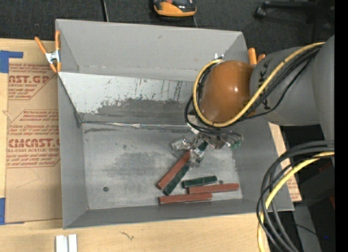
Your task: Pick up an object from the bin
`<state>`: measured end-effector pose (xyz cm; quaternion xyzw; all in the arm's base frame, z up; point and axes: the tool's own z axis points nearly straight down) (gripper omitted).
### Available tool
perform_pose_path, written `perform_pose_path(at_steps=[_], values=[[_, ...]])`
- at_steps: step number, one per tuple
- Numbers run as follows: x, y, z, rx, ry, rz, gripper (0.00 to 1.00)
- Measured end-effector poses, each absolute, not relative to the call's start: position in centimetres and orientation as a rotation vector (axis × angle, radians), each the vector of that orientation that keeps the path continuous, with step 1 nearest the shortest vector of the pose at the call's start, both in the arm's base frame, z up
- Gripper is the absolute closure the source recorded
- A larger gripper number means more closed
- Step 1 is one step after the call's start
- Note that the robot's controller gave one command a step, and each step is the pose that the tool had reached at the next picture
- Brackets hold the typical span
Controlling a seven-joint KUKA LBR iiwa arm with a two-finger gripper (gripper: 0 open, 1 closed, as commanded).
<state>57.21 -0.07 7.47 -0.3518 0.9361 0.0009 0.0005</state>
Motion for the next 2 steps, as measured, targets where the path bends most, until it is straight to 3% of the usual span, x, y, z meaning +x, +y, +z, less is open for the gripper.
perform_pose_path(at_steps=[2], values=[[57.2,0.0,11.8,-1.105,2.942,0.003,1.0]])
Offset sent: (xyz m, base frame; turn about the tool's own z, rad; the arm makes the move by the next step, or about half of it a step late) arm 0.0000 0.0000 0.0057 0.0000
